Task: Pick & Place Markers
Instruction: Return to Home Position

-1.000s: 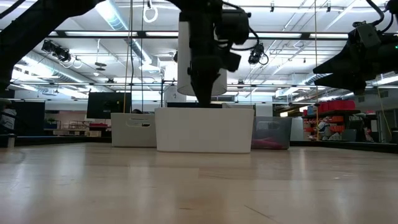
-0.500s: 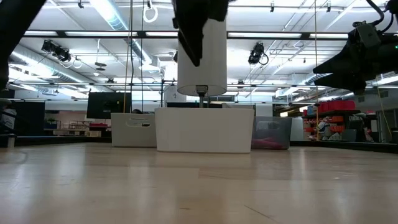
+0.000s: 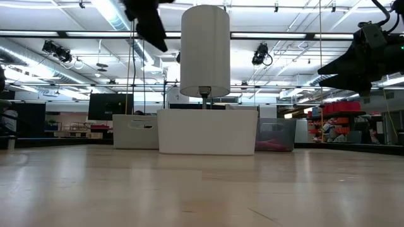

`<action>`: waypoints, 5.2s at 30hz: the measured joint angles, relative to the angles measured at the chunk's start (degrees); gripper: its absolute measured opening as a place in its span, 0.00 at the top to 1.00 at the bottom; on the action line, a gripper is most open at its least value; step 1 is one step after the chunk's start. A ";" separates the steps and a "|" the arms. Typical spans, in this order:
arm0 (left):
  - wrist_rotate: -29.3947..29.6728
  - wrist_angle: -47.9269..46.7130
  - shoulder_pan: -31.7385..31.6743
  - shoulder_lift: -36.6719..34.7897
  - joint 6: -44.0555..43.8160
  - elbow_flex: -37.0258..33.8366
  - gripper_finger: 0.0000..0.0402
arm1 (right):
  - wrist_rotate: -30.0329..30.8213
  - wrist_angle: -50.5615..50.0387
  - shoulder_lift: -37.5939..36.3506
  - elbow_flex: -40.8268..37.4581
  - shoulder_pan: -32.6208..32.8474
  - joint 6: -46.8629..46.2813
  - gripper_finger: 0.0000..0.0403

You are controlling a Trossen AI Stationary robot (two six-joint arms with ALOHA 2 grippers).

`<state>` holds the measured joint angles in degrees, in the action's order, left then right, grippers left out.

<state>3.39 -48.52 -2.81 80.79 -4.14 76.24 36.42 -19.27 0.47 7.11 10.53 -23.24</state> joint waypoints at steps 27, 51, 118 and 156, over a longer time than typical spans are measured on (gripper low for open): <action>-1.01 29.17 -0.13 -62.23 -2.56 -46.94 0.28 | 0.00 -0.02 -0.02 0.00 -0.01 0.02 0.40; -0.89 46.82 -1.27 -80.74 -7.26 -70.85 0.28 | 0.00 -0.04 0.00 0.00 0.00 0.00 0.40; -2.37 51.46 -1.18 -80.56 -4.28 -75.82 0.28 | 0.00 -0.02 0.00 0.01 -0.01 0.00 0.40; -2.37 51.46 -1.19 -80.56 -4.27 -75.82 0.28 | 0.00 -0.04 0.00 0.00 0.01 0.00 0.40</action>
<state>1.02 2.94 -4.00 0.23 -8.41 0.43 36.42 -19.31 0.47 7.12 10.54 -23.24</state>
